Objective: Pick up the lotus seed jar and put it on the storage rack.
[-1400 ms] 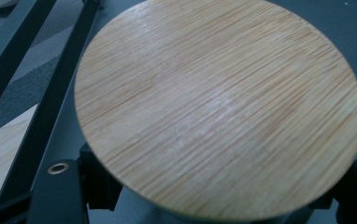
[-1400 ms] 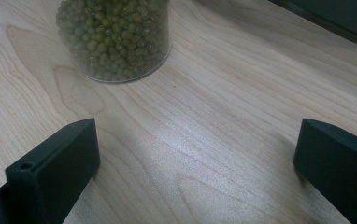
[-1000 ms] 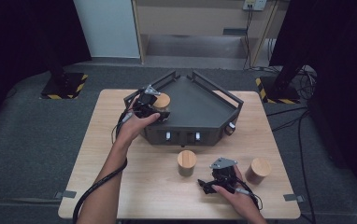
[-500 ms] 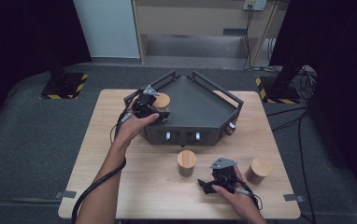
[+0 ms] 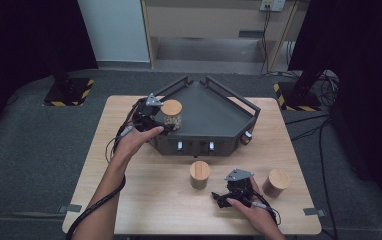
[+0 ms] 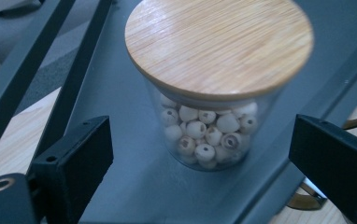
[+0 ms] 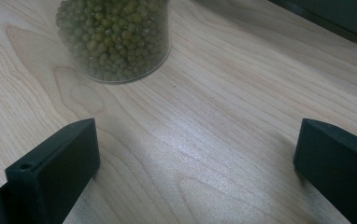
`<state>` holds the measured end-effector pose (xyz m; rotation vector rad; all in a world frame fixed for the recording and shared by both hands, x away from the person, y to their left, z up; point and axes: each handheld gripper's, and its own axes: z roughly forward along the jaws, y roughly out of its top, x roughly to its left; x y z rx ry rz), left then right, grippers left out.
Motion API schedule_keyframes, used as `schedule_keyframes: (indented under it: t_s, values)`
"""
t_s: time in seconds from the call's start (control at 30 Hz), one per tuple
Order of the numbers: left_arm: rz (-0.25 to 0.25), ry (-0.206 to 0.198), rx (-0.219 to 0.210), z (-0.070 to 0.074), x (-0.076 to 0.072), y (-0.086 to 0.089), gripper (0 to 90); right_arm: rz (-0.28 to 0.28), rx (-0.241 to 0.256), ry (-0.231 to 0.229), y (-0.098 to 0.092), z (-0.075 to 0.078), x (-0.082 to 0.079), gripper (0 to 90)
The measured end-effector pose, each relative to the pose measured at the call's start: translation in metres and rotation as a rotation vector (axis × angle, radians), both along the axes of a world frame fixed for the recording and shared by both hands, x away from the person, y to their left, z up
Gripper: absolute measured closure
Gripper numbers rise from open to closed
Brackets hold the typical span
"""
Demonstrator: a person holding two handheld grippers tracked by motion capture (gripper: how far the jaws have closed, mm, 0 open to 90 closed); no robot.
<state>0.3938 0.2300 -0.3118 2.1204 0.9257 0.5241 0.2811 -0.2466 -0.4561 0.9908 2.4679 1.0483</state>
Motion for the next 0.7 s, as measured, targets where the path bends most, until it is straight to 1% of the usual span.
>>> schedule_keyframes:
  t_s: [0.27, 0.7]
  values:
    - [0.006, -0.017, -0.002, 0.0, -0.018, 0.009, 5.3, 0.0, 0.0, 0.0, 0.0, 0.0, 0.0, 0.7]
    - [0.009, -0.024, -0.009, -0.004, -0.045, 0.029, 4.9, -0.001, 0.0, 0.0, 0.0, 0.0, 0.0, 0.7]
